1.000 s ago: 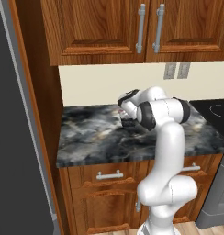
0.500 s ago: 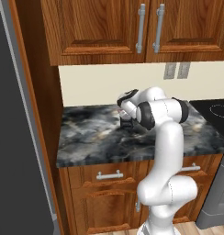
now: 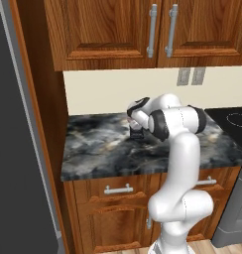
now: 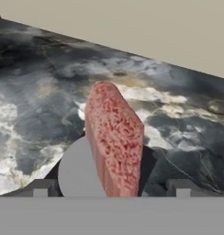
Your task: Take the steak from the fridge and place it on the digital scale on the counter by the fridge. Wait a few seconds for a reading, then move it to the plate on the dining counter.
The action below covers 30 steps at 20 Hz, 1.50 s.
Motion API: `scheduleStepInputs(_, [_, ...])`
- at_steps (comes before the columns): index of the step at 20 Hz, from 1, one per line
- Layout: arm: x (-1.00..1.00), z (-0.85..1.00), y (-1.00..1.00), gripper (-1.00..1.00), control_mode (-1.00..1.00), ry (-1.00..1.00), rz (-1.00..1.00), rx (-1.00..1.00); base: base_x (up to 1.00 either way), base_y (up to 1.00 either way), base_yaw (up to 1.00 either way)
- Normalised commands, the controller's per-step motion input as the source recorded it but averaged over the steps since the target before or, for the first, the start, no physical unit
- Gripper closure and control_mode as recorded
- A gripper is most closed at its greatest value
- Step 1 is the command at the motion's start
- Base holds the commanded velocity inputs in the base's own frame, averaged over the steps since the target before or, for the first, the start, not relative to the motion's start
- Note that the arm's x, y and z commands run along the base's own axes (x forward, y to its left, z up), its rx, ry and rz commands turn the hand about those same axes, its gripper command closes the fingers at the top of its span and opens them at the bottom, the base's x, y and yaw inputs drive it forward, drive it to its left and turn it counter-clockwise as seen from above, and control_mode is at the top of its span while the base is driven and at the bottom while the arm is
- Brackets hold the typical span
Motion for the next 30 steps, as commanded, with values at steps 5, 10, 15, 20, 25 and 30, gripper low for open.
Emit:
scheduleStepInputs(5, [-0.2, 0.02, -0.01, -1.0, -1.0, 0.0, 0.0, 0.0, 0.0, 0.0, 0.0])
scheduleStepInputs(10, [-0.01, 0.34, 0.0, -1.0, -1.0, -0.06, 0.0, 0.0, 0.0, 0.0, 0.0])
scheduleStepInputs(15, [0.0, 0.52, -0.02, -1.0, -1.0, -0.07, -0.03, 0.0, 0.0, 0.0, 0.0])
scheduleStepInputs(20, [0.0, 0.19, -0.07, -1.0, -1.0, 0.0, -0.04, 0.0, 0.0, 0.0, 0.0])
scheduleStepInputs(25, [0.0, 0.03, -0.01, -1.0, -1.0, 0.0, -0.03, 0.0, 0.0, 0.0, 0.0])
scheduleStepInputs(30, [0.0, 0.0, 0.0, -1.0, -1.0, 0.0, 0.0, 0.0, 0.0, 0.0, 0.0])
